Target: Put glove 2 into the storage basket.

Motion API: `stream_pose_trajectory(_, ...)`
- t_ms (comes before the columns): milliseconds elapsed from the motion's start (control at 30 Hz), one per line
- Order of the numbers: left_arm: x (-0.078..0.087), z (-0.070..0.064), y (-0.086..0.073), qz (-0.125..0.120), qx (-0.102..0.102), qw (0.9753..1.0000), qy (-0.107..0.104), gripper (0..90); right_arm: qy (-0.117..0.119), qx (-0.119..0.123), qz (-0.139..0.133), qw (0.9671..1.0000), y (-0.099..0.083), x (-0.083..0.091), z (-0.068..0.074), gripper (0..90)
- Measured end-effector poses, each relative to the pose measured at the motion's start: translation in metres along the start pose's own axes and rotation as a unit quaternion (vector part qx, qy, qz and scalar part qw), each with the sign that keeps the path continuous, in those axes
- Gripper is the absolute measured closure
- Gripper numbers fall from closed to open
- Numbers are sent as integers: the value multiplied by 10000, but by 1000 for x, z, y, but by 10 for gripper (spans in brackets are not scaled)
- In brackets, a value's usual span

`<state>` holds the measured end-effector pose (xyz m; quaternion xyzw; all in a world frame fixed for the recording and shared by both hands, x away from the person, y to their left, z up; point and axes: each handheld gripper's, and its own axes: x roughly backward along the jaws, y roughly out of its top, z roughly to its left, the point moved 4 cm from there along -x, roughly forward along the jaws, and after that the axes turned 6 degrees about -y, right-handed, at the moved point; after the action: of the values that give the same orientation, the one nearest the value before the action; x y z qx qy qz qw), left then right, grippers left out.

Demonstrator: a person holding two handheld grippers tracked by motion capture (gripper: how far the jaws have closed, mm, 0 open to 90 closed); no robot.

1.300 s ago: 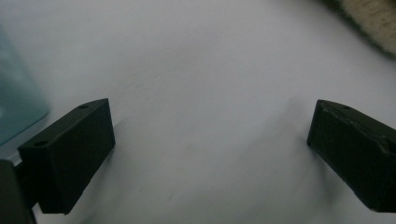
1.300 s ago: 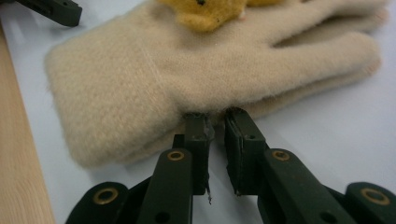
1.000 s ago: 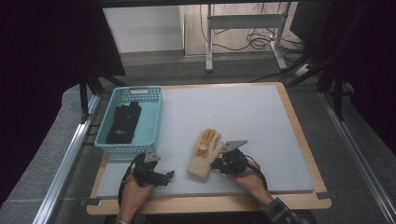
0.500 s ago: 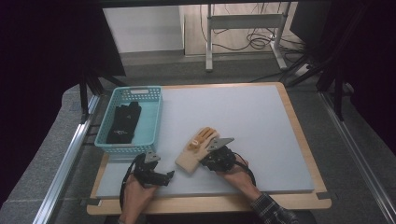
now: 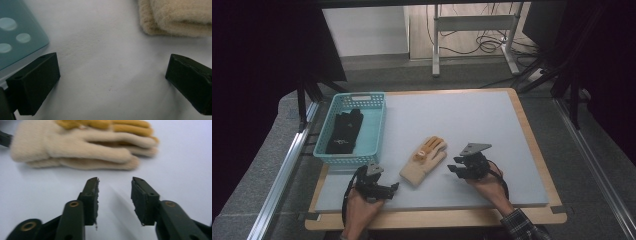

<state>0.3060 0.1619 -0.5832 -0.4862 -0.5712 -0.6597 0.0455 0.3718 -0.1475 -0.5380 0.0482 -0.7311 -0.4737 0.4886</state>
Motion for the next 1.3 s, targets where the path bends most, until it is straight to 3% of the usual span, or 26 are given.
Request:
stream_pose_trajectory(333,0,0,0,9,9,10000,-13,0,-464,-287,63,9985,-27,21,-33,307)
stream_pose_trajectory(700,0,0,0,17,4,10000,-13,0,-1014,-627,157,9927,-62,37,-65,164)
stream_pose_trajectory(967,0,1,1,51,-6,10000,-40,0,-1191,-776,296,9894,-67,35,-70,70)
stream_pose_trajectory(1300,3,2,4,151,-43,9996,-214,7,-1222,-786,279,9890,-68,35,-70,68)
